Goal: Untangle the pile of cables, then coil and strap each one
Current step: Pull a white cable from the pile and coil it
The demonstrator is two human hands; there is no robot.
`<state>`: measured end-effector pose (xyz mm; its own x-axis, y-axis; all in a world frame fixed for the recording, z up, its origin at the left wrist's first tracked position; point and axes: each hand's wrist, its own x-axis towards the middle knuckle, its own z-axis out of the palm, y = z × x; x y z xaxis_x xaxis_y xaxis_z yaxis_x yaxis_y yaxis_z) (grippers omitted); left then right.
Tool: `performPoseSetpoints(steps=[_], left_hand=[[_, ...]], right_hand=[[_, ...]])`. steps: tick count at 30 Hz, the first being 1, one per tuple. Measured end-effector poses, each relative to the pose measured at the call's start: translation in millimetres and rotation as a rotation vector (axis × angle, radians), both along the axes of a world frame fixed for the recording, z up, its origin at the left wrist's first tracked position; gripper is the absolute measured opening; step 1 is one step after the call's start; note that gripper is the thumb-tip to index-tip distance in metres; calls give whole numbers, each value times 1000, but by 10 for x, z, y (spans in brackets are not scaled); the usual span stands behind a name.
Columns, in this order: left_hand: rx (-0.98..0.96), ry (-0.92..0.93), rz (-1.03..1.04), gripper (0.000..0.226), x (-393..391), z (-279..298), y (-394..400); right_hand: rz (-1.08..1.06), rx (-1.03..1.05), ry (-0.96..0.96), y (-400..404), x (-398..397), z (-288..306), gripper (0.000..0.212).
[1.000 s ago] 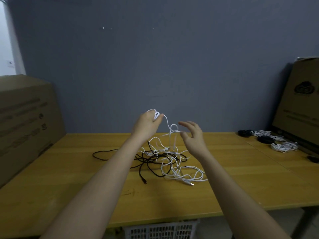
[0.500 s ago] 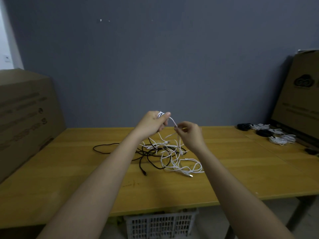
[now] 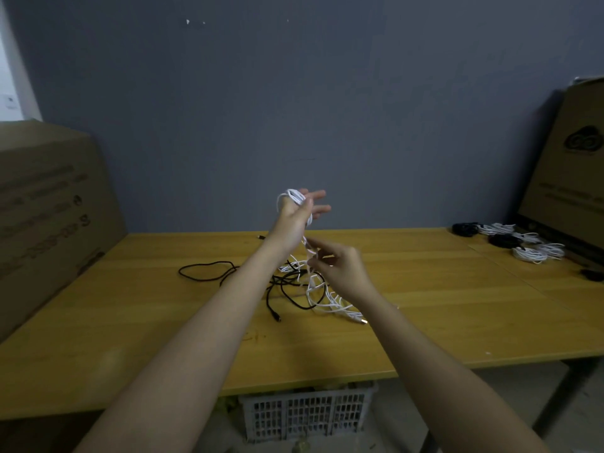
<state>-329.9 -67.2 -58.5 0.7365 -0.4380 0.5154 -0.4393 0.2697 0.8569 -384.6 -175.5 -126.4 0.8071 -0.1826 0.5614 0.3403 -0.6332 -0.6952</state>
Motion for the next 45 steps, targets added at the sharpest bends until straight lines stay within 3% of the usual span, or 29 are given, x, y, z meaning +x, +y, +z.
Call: performPoseSetpoints(steps=[3,6,10,13,18,22,26,29,31,34,37,41,45], left_hand=[[338,-155,194,10,106,-168,20],[743,-388,406,21,276,-307,125],[917,-427,438,18,363,-385,233],[952,-379,430,22,406,-428,301],[963,-366,311,52,366,-433,299],[975,-452,254,42,330,-370,298],[812,-291,29,37,240,-257,326],[681,-200,-82,31,154,-137,308],[571,-177,-54,26,119,-61,281],[411,-231,113,23,120,11,232],[359,-309,220,21,133,32,164],[398,-363,251,20,132,-11,67],[378,-345,258,21,79,-33,-29]], right_hand=[[38,8,39,14,-14,-14,41],[50,82,70,-86,-57,-16,47],[-32,72,23,-275,-104,6,49],[-178,18,-39,-375,-94,2,44],[-332,-51,-40,-486,-27,-35,28],[-435,-309,-11,-523,0,-73,21],[-554,-618,75,-569,-30,17,17],[-351,-822,227,-547,-6,225,17],[-118,-714,330,-521,-22,345,15],[133,-294,378,-486,-152,405,21],[219,-32,401,-460,-270,384,29],[268,77,462,-381,-323,418,47],[227,197,299,-247,-286,446,17]])
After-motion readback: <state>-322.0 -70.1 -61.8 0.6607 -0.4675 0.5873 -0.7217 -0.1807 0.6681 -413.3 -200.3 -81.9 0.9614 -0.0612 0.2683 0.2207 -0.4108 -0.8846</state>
